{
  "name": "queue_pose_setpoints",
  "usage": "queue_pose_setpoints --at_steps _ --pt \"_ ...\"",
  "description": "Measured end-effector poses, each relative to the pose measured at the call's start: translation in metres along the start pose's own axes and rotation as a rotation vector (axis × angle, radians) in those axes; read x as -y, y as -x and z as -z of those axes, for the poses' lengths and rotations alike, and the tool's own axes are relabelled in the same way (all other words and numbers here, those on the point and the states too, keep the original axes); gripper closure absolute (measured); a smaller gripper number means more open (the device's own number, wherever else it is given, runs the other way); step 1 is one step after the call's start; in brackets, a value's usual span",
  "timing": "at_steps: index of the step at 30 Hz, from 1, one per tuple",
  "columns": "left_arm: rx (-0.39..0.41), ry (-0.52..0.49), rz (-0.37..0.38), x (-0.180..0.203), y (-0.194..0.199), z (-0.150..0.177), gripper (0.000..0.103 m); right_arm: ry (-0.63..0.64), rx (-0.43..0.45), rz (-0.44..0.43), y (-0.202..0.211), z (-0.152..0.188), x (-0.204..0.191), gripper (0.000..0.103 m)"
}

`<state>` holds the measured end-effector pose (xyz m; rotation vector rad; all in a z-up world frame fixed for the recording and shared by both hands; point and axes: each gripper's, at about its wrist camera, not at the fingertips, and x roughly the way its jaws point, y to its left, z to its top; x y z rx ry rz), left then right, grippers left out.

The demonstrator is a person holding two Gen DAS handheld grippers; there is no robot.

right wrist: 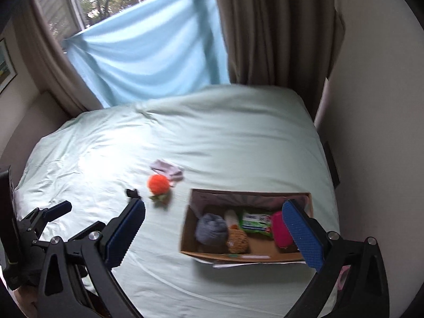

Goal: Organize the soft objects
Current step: 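Move both tools back toward the orange pompom and black scrunchie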

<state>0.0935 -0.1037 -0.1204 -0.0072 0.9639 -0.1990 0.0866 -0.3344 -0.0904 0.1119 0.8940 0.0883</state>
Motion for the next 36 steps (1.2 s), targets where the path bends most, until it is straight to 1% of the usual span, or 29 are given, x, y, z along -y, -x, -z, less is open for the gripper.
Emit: queue_pose_setpoints --at_steps 5,9,12,16,20,27,33,36 --pt "0.068 0.033 -0.037 -0.053 0.049 0.015 0.000 0.056 0.063 0.001 0.027 0.010 -0.052 0.000" --pt "0.109 0.037 -0.056 -0.087 0.073 0.028 0.000 0.050 0.103 -0.014 0.041 0.023 -0.083 0.000" --pt "0.129 0.034 -0.052 -0.110 0.083 0.037 0.000 0.030 0.117 -0.018 0.044 0.033 -0.100 0.000" --pt "0.132 0.032 -0.035 -0.136 0.086 0.044 0.000 0.011 0.127 -0.005 0.042 0.043 -0.122 0.000" --pt "0.120 0.034 -0.004 -0.163 0.082 0.043 0.000 -0.003 0.133 0.004 0.040 0.045 -0.140 0.000" --pt "0.103 -0.003 0.033 -0.193 0.060 0.024 0.000 -0.023 0.136 0.039 0.017 0.031 -0.167 0.000" --pt "0.074 -0.032 0.057 -0.216 0.022 0.005 0.000 -0.054 0.128 0.052 -0.020 0.016 -0.183 0.000" --pt "0.057 -0.034 0.064 -0.223 -0.001 -0.008 0.000 -0.064 0.108 0.046 -0.048 0.005 -0.185 0.000"
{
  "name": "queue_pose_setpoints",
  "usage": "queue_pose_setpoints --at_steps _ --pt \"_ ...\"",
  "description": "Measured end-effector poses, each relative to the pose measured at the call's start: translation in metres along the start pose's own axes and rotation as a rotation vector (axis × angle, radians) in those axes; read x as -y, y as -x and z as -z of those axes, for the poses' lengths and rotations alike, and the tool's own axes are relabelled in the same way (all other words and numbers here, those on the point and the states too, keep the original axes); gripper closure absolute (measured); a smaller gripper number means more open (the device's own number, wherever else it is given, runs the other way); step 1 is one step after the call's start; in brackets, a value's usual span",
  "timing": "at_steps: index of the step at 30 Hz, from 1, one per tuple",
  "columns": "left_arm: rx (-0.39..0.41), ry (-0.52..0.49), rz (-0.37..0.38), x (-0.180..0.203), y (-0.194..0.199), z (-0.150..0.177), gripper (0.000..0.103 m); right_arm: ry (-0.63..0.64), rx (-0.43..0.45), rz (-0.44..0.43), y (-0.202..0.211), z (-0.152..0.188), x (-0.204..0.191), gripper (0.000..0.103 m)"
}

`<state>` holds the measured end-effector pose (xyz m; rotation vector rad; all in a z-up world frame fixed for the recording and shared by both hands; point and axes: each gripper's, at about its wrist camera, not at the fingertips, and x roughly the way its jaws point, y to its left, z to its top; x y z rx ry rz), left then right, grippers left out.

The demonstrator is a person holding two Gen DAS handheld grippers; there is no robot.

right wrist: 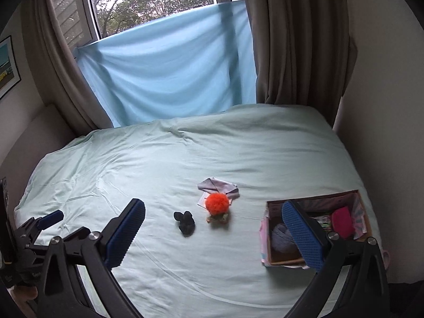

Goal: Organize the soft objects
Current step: 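Move both tools back toward the orange pompom and black scrunchie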

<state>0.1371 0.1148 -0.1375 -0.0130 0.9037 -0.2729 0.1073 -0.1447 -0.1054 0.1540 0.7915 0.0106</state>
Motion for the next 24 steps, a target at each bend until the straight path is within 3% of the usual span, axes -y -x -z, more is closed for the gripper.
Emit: queue_pose_setpoints --at_steps 11,24 --pt "-0.071 0.036 0.019 -0.016 -0.118 -0.022 0.001 0.048 -0.084 -0.001 -0.139 -0.023 0.005 0.000" --pt "-0.218 0.083 0.021 -0.026 -0.290 0.007 0.007 0.124 -0.270 -0.016 -0.327 0.001 0.006 0.015"
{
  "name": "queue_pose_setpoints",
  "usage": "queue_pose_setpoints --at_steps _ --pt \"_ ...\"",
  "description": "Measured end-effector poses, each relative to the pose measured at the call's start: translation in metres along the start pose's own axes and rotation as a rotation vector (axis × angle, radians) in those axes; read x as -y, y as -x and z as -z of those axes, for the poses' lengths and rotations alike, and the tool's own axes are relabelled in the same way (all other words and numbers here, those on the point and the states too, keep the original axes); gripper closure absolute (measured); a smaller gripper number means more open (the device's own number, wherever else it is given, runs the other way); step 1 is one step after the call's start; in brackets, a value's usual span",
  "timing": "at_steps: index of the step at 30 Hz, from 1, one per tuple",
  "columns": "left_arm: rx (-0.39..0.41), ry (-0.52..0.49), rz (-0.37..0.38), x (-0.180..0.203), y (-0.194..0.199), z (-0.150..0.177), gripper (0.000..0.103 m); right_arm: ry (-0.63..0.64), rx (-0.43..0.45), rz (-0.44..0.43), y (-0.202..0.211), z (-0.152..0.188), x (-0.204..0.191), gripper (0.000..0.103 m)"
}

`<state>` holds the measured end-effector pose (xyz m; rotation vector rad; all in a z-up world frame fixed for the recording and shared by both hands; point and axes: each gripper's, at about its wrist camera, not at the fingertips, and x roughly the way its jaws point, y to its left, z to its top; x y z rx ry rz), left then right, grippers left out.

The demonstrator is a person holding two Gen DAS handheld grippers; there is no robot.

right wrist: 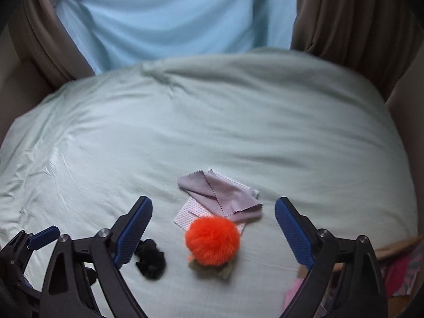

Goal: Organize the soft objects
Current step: 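Move both tools back toward the orange pompom and black scrunchie, then grasp the black scrunchie with the left tool while the right grasps the lilac cloth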

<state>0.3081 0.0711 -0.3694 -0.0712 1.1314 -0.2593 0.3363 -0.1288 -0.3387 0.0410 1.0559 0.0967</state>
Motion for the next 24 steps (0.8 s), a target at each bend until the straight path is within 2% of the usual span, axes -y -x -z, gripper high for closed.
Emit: queue_pose_setpoints --at_steps 7,8,11,13,15,17,19,20,22,24 --pt "-0.059 -0.016 -0.027 0.004 -0.071 0.015 0.010 0.029 -0.071 0.008 -0.074 0.003 0.007 0.016" --pt "-0.065 -0.020 -0.030 0.005 -0.077 0.017 0.010 0.035 -0.078 0.012 -0.083 0.004 0.007 0.019" --pt "-0.092 -0.033 -0.036 0.009 -0.098 0.023 0.018 0.054 -0.102 0.021 -0.102 0.006 0.007 0.028" --pt "-0.119 -0.041 -0.046 0.013 -0.113 0.028 0.027 0.059 -0.111 0.023 -0.114 0.008 0.007 0.030" --pt "-0.135 -0.046 -0.069 0.015 -0.123 0.033 0.030 0.066 -0.110 0.025 -0.122 0.009 0.006 0.034" --pt "-0.120 -0.069 -0.092 0.019 -0.126 0.035 0.033 0.073 -0.111 0.035 -0.129 0.011 0.007 0.039" --pt "-0.110 -0.095 -0.118 0.022 -0.127 0.035 0.052 0.072 -0.104 0.045 -0.132 0.011 0.008 0.044" --pt "-0.106 -0.103 -0.128 0.023 -0.127 0.035 0.057 0.072 -0.097 0.050 -0.132 0.011 0.008 0.047" --pt "-0.103 -0.094 -0.134 0.020 -0.126 0.033 0.075 0.069 -0.086 0.055 -0.130 0.011 0.007 0.057" --pt "-0.106 -0.070 -0.135 0.015 -0.125 0.028 0.083 0.056 -0.077 0.046 -0.127 0.011 0.009 0.073"
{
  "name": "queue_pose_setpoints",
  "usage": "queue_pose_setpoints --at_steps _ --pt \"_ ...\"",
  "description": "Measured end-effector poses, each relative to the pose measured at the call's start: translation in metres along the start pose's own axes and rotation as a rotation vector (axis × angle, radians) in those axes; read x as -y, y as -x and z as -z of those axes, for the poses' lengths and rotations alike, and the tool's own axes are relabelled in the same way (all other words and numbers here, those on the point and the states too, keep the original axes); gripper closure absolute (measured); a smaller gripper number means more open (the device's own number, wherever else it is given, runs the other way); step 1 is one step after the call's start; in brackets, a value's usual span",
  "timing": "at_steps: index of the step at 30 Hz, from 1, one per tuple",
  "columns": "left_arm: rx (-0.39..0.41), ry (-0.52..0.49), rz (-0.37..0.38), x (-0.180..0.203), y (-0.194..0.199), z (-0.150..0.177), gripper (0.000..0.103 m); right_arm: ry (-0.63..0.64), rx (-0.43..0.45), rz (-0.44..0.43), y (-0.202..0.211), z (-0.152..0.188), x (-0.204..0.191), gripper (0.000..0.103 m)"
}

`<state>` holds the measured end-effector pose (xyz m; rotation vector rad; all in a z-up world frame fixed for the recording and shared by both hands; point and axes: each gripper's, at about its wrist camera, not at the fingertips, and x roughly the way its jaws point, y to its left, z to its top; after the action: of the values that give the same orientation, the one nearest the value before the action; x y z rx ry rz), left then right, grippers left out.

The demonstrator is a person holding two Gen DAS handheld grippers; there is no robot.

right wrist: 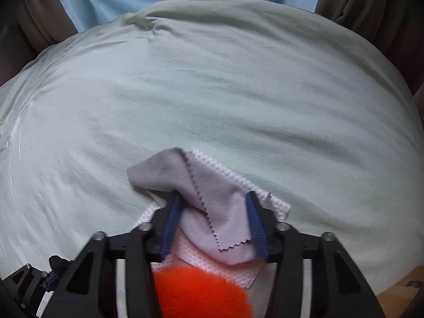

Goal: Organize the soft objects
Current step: 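Grasp the black scrunchie with the left tool while the right grasps the lilac cloth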

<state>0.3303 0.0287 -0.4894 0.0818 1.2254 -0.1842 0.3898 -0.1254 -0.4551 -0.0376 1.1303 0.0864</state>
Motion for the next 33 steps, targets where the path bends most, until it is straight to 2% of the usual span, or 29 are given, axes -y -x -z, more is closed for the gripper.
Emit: queue_pose_setpoints --at_steps 1,3,6,12,18,33 --pt "-0.005 0.008 0.006 -0.002 0.000 -0.002 0.085 -0.011 0.004 -0.008 0.002 0.000 0.002 0.075" --pt "-0.004 0.023 0.007 -0.006 0.001 -0.005 0.087 -0.021 0.009 -0.017 0.005 0.001 0.003 0.086" --pt "0.006 0.028 0.002 -0.012 0.005 -0.010 0.088 -0.028 0.024 -0.020 0.009 -0.001 0.003 0.089" --pt "0.036 0.034 -0.006 -0.018 0.023 -0.012 0.088 -0.046 0.056 -0.016 0.025 -0.005 0.002 0.090" --pt "0.076 0.033 -0.012 -0.023 0.061 -0.018 0.088 -0.058 0.092 -0.015 0.055 -0.009 0.002 0.090" --pt "0.228 0.012 -0.005 -0.031 0.193 -0.025 0.088 -0.079 0.227 -0.029 0.187 -0.011 -0.011 0.090"
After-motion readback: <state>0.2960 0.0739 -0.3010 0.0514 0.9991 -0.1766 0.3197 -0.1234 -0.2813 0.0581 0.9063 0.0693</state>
